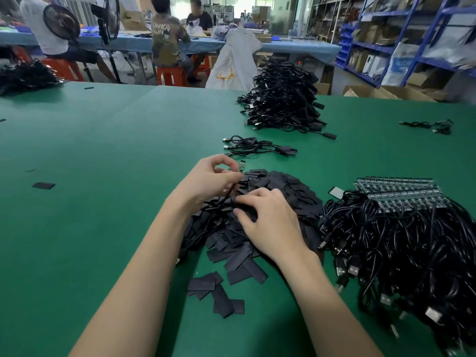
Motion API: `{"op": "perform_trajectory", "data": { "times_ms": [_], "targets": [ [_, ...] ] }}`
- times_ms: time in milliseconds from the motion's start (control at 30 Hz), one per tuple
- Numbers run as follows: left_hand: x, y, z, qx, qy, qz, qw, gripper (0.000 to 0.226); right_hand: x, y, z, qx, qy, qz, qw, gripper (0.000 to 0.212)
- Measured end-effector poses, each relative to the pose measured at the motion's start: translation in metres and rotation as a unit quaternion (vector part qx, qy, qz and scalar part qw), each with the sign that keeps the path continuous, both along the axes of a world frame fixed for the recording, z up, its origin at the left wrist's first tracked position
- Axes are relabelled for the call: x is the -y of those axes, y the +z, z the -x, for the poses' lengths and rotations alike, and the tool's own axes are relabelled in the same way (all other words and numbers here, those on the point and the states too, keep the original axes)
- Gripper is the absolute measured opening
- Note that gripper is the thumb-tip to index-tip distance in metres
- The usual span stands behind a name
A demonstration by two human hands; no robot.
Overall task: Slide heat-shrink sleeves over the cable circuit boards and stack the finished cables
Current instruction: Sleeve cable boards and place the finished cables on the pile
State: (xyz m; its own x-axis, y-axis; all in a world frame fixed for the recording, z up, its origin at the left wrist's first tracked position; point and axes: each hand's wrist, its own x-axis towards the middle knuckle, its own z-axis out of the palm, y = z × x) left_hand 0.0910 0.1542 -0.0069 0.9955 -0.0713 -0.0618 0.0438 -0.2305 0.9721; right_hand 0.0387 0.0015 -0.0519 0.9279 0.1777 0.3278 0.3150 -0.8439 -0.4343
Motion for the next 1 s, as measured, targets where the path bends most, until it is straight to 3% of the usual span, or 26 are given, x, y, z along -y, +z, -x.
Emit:
{"op": "perform_trajectory", "data": {
  "times_ms": [133, 267, 400, 533, 700, 1000],
  "targets": [
    [0.001, -0.003, -0.001, 0.001, -0.008, -0.009, 1.0, 0.01, 0.011, 0.006, -0.003, -0.015, -0.009, -0.055, 0.998, 0.013],
    [0.002, -0.003, -0.001, -0.001, -0.014, -0.009, 1.0, 0.009, 0.022, 0.012, -0.006, -0.03, -0.024, -0.156, 0.987, 0.023],
    [0.009, -0.001, 0.003, 0.004, -0.04, 0.001, 0.999, 0.009, 0.029, 0.016, -0.01, -0.043, -0.063, -0.302, 0.95, 0.032],
    [0.019, 0.002, 0.01, 0.011, -0.108, -0.003, 0.994, 0.008, 0.034, 0.014, -0.013, -0.102, -0.056, -0.415, 0.902, 0.02],
    [0.023, 0.004, 0.013, 0.022, -0.132, 0.0, 0.991, 0.008, 0.035, 0.017, -0.011, -0.124, -0.03, -0.48, 0.868, 0.015],
    [0.019, 0.002, 0.011, 0.026, -0.159, 0.02, 0.987, 0.009, 0.05, 0.025, -0.007, -0.155, 0.009, -0.501, 0.851, 0.016]
  ]
}}
